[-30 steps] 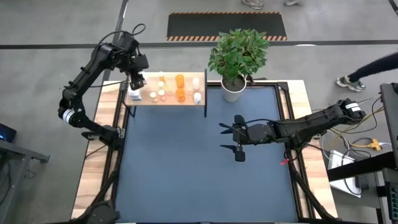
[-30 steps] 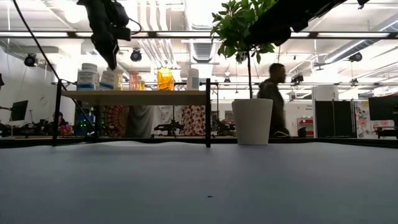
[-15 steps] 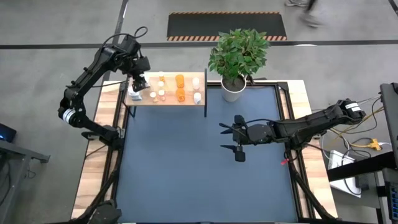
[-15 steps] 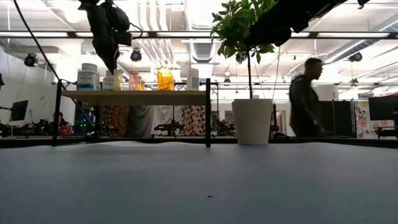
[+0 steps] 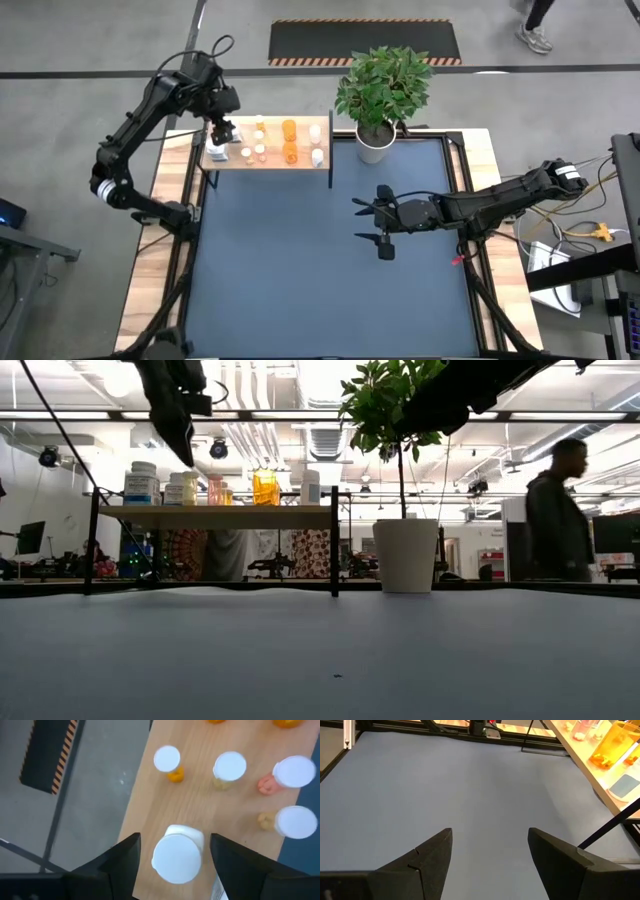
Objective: Pick and place medicine bottles onto shelf by color
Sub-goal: Put the white pill bottle on the shelf
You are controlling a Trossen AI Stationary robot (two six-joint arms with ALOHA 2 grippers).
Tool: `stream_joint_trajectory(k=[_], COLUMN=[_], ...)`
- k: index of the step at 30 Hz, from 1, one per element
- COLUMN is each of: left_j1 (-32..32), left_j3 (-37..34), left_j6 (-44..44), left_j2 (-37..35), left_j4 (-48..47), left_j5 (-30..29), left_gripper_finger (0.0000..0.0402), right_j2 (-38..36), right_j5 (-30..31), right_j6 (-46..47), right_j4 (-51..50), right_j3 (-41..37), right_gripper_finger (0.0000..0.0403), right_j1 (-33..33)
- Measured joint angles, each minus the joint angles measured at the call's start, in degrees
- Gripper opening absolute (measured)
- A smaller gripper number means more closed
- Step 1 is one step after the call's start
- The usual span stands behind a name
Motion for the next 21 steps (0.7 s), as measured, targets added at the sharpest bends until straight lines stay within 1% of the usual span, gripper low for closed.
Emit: stream_joint_trajectory(k=[3,5,9,12,14,15,21], left_j1=[-0.59,-0.67,-0.65,-0.63,-0.65,-0.67,-0.65], left_j3=[0.12,-0.42,-1.04,-1.15,-1.15,-1.15,-1.83], left_j6=[-0.01,0.02,0.04,0.03,0.03,0.03,0.07], left_j2=[-0.63,-0.66,0.27,0.98,1.3,1.5,1.79], left_j4=[0.09,0.1,0.17,0.15,0.11,0.09,-0.15], left_j5=[-0.03,-0.84,-4.71,-5.03,-5.01,-5.01,-5.02], left_gripper_finger=[0.021,0.0189,0.011,0.0043,0.0012,0.0007,0.0013], right_j2=[-0.01,-0.01,-0.01,-0.01,-0.01,-0.01,-0.01], right_j5=[0.0,0.0,0.0,0.0,0.0,0.0,0.0], right_j6=[0.0,0.0,0.0,0.0,0.11,0.28,0.39], right_j4=[-0.01,0.02,0.02,0.02,0.02,0.02,-0.01], right_j3=[0.0,-0.02,-0.02,-0.02,-0.02,-0.02,-0.02], right_gripper_finger=[0.0253,0.0254,0.025,0.0247,0.0247,0.0247,0.0251], right_j1=[0.0,-0.02,-0.02,0.0,-0.02,0.0,0.0])
